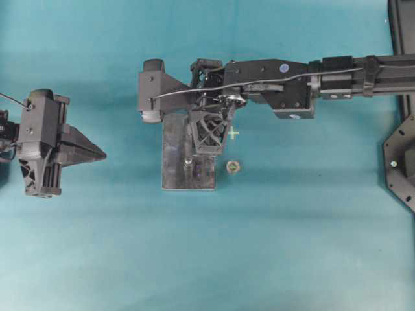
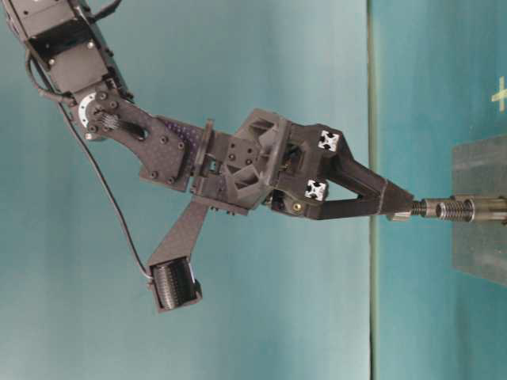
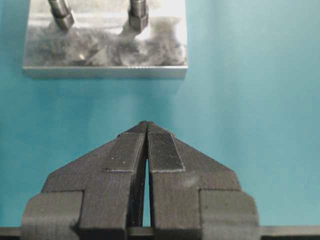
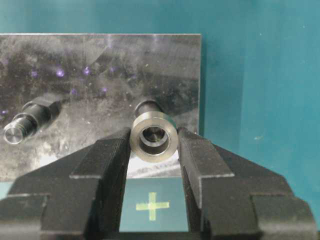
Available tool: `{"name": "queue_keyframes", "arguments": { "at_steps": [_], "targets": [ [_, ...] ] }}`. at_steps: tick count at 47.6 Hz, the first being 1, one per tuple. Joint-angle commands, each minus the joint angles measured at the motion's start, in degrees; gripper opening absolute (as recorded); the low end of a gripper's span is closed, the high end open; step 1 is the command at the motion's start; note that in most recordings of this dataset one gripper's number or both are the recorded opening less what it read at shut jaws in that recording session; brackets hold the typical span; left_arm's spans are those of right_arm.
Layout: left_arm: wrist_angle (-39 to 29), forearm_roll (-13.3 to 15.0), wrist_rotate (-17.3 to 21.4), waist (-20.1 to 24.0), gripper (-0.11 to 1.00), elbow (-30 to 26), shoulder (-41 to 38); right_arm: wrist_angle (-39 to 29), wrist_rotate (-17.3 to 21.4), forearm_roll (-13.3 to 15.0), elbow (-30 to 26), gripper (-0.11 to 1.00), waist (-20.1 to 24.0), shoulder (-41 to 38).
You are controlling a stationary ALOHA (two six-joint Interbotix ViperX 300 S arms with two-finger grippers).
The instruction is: Insert the washer onto the shaft.
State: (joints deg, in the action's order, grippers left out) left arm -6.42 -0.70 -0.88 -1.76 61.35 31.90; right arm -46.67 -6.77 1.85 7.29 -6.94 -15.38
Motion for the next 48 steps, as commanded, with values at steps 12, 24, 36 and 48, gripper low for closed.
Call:
{"name": "queue_keyframes", "arguments": {
  "at_steps": [12,24,36,48],
  "targets": [
    [0.4,-0.2,-0.1,-0.1,0.0,-0.4,0.2,0.4,0.3,0.0,-1.4,0.34,0.0,0.9],
    [0.4,-0.2,-0.1,-0.1,0.0,-0.4,0.2,0.4,0.3,-0.1,-1.5,0.53,-0.2,0.3],
    [0.4,-0.2,-0.1,-0.1,0.0,-0.4,0.2,0.6,0.3,-0.1,-2.0,0.85,-0.2,0.3],
    [0.4,-0.1,-0.1,-0.1,0.0,-0.4,0.3,-0.2,0.4,-0.6,-0.6,0.83,0.3,1.5]
  ]
}}
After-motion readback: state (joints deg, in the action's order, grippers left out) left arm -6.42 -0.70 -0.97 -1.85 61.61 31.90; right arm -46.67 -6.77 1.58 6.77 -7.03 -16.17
